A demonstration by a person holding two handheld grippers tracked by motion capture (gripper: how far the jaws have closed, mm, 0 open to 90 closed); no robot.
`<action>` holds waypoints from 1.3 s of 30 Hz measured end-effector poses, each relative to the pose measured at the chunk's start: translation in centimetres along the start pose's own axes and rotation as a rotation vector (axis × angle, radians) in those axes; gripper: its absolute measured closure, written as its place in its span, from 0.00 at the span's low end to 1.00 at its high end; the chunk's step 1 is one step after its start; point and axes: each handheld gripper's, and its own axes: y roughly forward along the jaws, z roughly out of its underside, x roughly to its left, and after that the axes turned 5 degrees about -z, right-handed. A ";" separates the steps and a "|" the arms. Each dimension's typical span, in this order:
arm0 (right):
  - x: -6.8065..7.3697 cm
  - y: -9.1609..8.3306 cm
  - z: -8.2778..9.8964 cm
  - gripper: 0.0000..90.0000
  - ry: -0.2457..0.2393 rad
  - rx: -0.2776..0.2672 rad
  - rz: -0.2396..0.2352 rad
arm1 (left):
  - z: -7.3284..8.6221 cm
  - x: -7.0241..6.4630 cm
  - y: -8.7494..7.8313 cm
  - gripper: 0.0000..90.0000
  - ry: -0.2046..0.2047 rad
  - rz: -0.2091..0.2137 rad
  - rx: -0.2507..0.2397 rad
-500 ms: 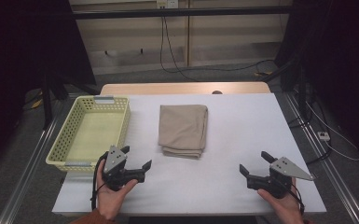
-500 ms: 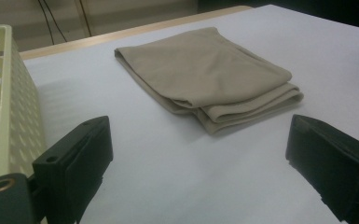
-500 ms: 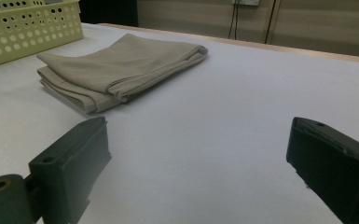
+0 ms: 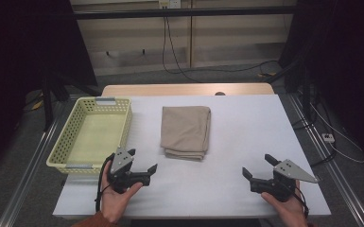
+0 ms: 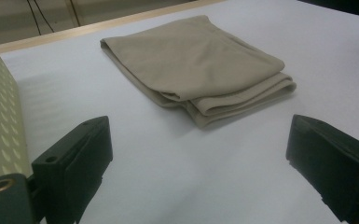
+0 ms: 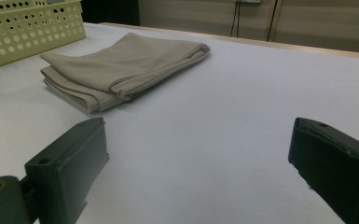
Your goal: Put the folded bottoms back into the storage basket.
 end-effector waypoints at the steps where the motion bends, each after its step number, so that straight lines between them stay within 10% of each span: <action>1: 0.0 0.0 0.0 0.05 -0.001 0.001 0.000 | 0.1 -0.1 0.1 0.08 -0.003 0.003 -0.002; 39: -0.2 0.1 0.2 0.05 0.020 0.012 0.002 | -4.4 -0.1 4.0 0.06 -0.014 0.064 0.045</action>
